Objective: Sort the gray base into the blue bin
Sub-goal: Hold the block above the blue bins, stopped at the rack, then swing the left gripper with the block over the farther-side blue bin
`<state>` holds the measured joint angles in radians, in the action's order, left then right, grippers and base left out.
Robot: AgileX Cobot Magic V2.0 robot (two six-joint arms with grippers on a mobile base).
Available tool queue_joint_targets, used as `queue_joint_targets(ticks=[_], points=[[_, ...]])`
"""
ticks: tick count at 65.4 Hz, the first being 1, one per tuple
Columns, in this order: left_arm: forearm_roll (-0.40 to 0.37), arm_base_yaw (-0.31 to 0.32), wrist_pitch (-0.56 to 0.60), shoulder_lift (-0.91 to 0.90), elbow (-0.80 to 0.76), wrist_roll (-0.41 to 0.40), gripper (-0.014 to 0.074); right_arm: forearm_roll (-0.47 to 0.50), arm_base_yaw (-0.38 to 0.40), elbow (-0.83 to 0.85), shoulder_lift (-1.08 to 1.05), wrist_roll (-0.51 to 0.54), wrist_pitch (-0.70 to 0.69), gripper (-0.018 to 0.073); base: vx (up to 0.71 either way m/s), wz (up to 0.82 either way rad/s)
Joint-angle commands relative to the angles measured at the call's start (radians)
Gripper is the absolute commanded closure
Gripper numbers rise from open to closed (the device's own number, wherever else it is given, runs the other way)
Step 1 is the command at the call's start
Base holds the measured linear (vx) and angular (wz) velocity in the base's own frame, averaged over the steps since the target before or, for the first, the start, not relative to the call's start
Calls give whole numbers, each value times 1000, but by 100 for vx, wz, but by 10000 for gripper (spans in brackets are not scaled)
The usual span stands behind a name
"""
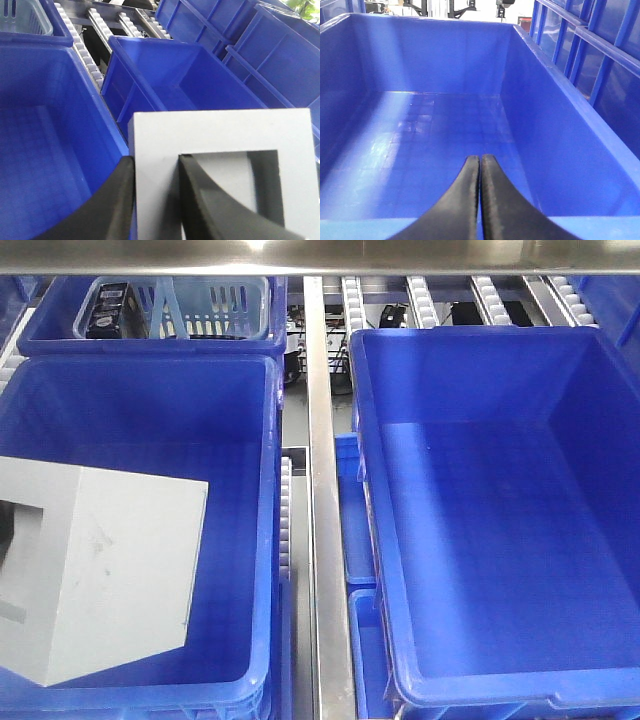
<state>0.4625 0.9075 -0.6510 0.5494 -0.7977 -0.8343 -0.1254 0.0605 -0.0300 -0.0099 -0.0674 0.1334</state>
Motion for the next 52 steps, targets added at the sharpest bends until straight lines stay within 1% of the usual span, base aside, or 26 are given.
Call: queue_joint_targets(ticks=[1, 25, 32, 39, 43, 46, 52], points=[[26, 4, 91, 4, -25, -8, 594, -9, 1, -14, -15, 6, -76, 568, 0, 0], [28, 4, 96, 3, -25, -8, 594, -9, 1, -14, -15, 6, -76, 568, 0, 0], [49, 4, 122, 3, -25, -8, 594, -9, 1, -14, -15, 6, -76, 568, 0, 0], [44, 4, 168, 18, -25, -8, 594, -9, 1, -14, -15, 6, -76, 568, 0, 0], [19, 4, 205, 53, -25, -8, 594, -9, 1, -14, -15, 6, -76, 568, 0, 0], [4, 4, 241, 87, -25, -8, 594, -9, 1, -14, -15, 6, -76, 568, 0, 0], [-8, 4, 360, 187, -25, -7, 594, -9, 1, -14, -15, 6, -76, 568, 0, 0]])
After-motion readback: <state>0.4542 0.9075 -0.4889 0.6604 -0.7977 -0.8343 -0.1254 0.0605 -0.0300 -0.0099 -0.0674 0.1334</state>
